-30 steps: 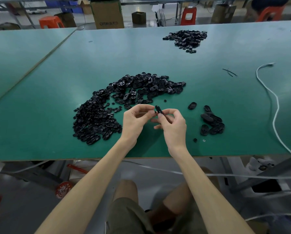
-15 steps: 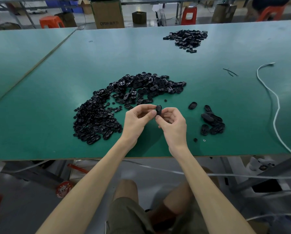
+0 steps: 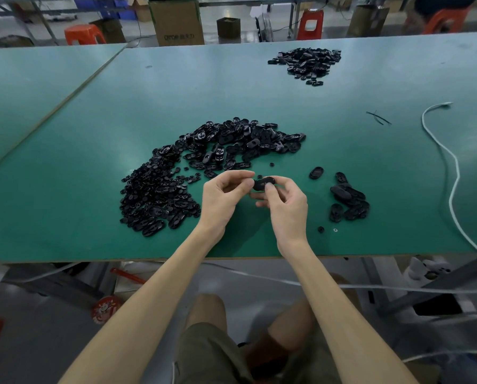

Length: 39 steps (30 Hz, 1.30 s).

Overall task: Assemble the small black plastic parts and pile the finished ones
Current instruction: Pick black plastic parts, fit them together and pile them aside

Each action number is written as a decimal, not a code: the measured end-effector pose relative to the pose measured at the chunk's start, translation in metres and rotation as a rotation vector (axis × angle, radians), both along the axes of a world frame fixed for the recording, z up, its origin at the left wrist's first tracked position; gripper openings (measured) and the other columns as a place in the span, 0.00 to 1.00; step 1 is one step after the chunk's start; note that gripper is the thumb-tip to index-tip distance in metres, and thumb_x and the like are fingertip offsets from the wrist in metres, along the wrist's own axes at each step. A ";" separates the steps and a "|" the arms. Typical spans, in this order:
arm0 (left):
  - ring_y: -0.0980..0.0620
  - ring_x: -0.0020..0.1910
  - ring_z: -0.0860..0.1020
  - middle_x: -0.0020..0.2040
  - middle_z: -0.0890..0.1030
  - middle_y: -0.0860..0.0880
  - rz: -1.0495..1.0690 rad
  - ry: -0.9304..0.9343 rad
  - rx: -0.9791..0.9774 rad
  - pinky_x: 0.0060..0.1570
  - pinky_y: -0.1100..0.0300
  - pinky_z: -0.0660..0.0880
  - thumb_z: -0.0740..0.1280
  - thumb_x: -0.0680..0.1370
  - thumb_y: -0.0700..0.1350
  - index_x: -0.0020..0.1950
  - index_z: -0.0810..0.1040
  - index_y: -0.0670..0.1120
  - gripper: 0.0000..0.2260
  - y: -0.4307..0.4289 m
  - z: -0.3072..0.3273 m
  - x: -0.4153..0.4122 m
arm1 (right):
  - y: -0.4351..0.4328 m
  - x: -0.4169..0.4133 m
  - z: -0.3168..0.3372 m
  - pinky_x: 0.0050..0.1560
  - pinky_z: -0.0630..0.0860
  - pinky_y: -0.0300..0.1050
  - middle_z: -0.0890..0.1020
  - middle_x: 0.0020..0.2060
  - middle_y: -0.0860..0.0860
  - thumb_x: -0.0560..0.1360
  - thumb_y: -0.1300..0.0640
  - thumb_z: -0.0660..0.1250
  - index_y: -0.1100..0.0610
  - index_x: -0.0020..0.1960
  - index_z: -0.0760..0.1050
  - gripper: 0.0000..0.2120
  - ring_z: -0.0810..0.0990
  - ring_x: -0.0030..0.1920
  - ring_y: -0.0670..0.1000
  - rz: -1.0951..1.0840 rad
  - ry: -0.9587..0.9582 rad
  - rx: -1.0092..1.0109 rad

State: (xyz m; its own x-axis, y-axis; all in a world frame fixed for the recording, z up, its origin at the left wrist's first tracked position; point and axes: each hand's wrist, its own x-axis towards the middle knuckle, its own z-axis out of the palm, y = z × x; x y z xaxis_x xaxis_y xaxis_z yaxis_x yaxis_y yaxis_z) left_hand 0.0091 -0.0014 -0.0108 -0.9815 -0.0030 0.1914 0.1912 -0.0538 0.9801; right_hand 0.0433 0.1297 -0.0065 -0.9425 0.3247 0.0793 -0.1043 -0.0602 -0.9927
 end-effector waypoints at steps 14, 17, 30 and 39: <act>0.43 0.47 0.85 0.45 0.87 0.43 0.028 -0.044 -0.066 0.52 0.52 0.83 0.77 0.76 0.40 0.51 0.84 0.43 0.06 0.003 0.001 0.002 | 0.000 0.001 -0.002 0.41 0.83 0.40 0.88 0.46 0.51 0.82 0.65 0.65 0.58 0.57 0.78 0.06 0.88 0.45 0.47 0.063 0.001 0.065; 0.46 0.44 0.84 0.45 0.86 0.43 0.041 -0.041 -0.055 0.48 0.56 0.82 0.77 0.76 0.39 0.51 0.84 0.42 0.06 0.003 0.001 0.002 | -0.001 0.000 -0.002 0.42 0.83 0.41 0.88 0.46 0.51 0.82 0.66 0.65 0.56 0.56 0.78 0.08 0.88 0.45 0.47 0.081 0.005 0.084; 0.57 0.41 0.81 0.43 0.83 0.46 0.052 -0.004 -0.130 0.38 0.64 0.80 0.73 0.78 0.38 0.52 0.81 0.44 0.04 0.005 0.001 0.002 | 0.001 -0.002 -0.006 0.42 0.84 0.42 0.88 0.46 0.46 0.80 0.64 0.68 0.51 0.58 0.76 0.10 0.88 0.46 0.46 0.156 0.014 0.168; 0.50 0.53 0.80 0.54 0.82 0.45 0.068 -0.010 -0.188 0.51 0.55 0.80 0.75 0.78 0.43 0.54 0.82 0.47 0.06 0.002 -0.001 -0.001 | 0.002 -0.002 -0.003 0.40 0.81 0.42 0.88 0.47 0.49 0.81 0.61 0.67 0.54 0.59 0.77 0.08 0.88 0.47 0.50 0.195 0.007 0.051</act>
